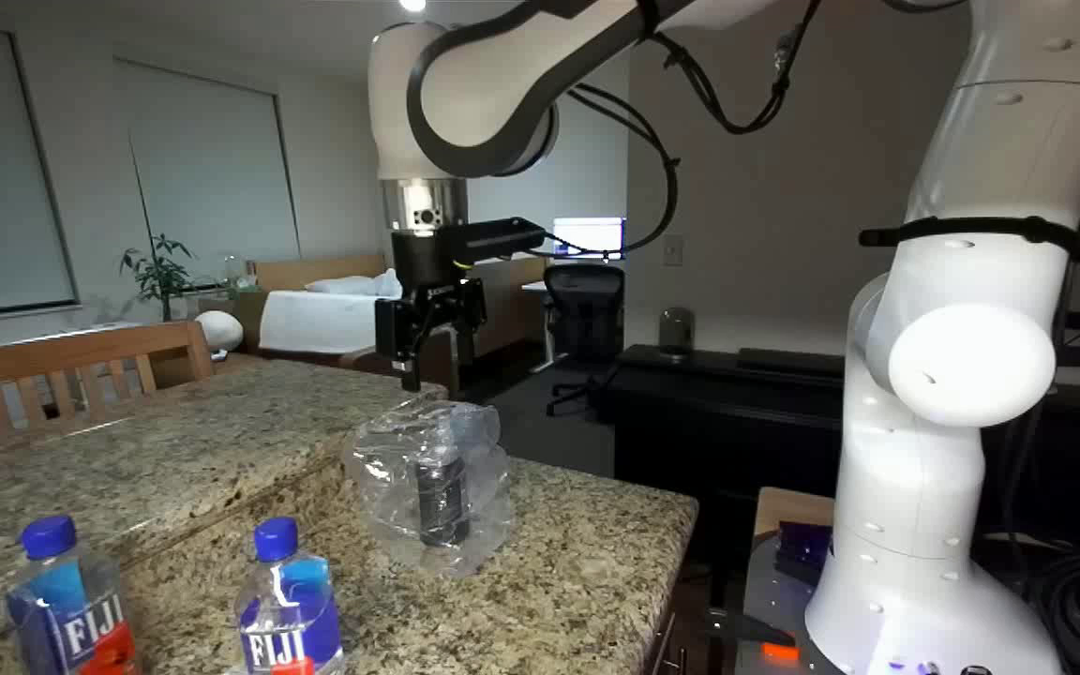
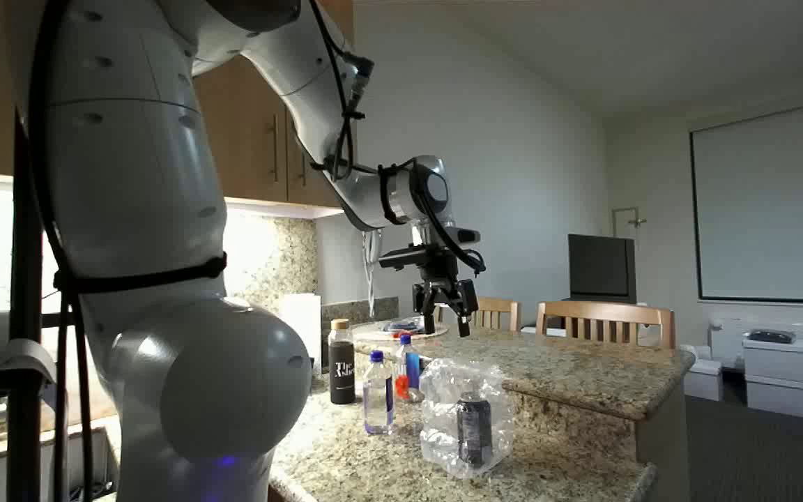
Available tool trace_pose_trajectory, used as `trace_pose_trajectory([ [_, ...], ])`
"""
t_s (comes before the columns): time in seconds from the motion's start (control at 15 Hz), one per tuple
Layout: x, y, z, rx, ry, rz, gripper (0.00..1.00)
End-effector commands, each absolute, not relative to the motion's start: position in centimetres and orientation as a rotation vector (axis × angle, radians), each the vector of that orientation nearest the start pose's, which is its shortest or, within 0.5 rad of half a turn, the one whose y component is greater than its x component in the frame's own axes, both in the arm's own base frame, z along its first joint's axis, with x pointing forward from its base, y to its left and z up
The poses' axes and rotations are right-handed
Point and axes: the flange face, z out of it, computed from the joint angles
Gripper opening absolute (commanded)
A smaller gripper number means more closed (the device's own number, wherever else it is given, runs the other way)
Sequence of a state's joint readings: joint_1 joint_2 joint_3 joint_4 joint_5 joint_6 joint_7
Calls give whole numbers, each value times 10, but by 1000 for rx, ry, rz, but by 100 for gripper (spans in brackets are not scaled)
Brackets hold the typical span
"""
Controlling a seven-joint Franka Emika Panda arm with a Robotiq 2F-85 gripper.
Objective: Put the plastic bag around one of the water bottles on the counter
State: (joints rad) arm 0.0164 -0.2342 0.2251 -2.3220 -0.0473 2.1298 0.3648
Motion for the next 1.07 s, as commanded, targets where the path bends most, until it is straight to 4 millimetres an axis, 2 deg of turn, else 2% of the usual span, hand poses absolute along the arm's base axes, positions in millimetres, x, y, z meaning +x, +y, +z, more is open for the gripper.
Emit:
trace_pose_trajectory([
  [0.0, 461, 114, 436, -3214, 167, -98, 100],
  [0.6, 461, 114, 436, -3214, 167, -97, 100],
  [1.0, 474, 126, 436, -3195, 71, -269, 100],
])
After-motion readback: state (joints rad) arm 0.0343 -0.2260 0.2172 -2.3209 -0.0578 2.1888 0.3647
